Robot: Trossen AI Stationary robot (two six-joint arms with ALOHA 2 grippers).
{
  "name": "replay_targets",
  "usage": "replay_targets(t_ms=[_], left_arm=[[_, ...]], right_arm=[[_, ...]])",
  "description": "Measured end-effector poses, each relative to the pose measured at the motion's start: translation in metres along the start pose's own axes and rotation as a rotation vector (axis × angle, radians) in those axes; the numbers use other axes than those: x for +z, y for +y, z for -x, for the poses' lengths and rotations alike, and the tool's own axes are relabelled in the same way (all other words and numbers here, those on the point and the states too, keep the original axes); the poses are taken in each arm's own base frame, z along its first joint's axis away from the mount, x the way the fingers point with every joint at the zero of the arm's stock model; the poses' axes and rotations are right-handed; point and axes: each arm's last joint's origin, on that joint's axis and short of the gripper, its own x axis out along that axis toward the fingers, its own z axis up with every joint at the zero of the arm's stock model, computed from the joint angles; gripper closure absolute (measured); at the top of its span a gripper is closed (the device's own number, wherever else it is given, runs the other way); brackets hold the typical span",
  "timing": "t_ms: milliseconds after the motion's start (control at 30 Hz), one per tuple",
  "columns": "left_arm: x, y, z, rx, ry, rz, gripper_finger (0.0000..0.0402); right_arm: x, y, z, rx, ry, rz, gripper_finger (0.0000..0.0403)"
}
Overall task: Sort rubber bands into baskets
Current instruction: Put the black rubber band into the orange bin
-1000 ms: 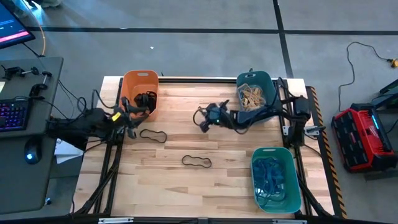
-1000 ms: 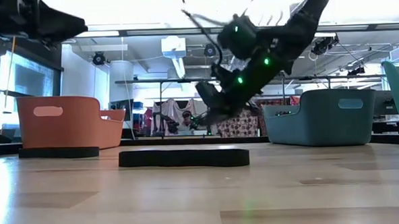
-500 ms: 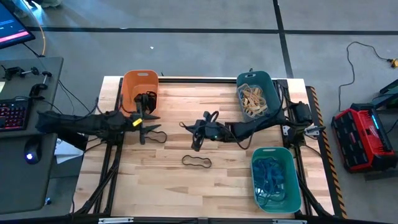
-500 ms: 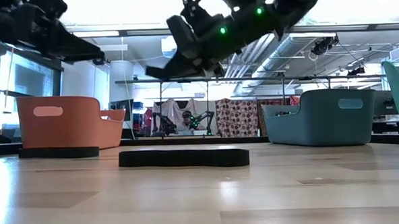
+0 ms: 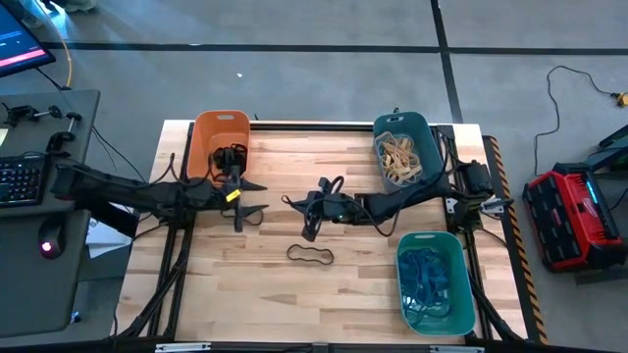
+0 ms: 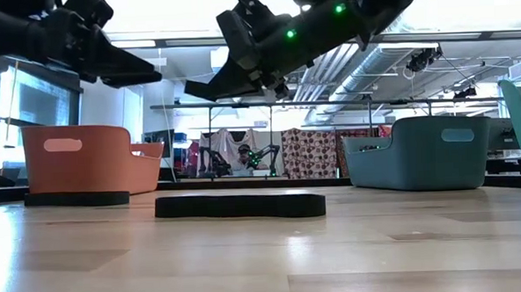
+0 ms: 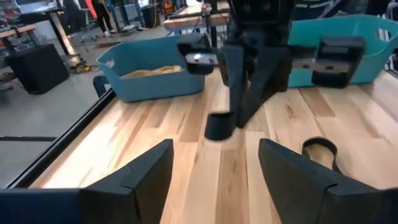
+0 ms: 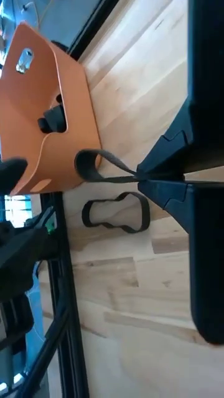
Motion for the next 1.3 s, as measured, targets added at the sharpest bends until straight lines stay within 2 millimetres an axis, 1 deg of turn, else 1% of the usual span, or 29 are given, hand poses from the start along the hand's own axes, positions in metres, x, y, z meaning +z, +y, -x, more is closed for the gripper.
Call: replay_targets(t_ms=[133,267,567,767,1000,1133,1300], left_arm=[[0.001,-0.002,-0.007,-0.022,-0.018,0.004,0.0157],[0.0,-0.004,-0.013,-0.049,0.006,-0.001,0.0149],[0.002,-0.009,-0.03,-0.097,0.073,-0.016,0.0149],[0.004,-0.012,-0.041,-0.104,0.11,-0.063,0.0149],[0.012,-0.019,-0.054,-0.223,0.117,-0.051,0.0149],[0.014,-0.026,-0.056,-0.251,0.12,-0.061,0.0165],[0.013,-0.032,-0.054,-0.272,0.13,-0.075,0.0219]], right_arm=[[0.0,0.003,0.001,0.018,0.001,0.014,0.0403],[0.0,0.005,0.002,0.022,0.0,0.03,0.0403],[0.0,0.007,0.002,0.063,-0.005,0.046,0.0403],[0.0,0.012,0.003,0.133,-0.004,0.063,0.0403],[0.0,0.014,0.004,0.143,-0.005,0.065,0.0403],[-0.001,0.015,0.004,0.145,-0.004,0.066,0.0403],[-0.001,0.015,0.005,0.146,-0.003,0.066,0.0403]])
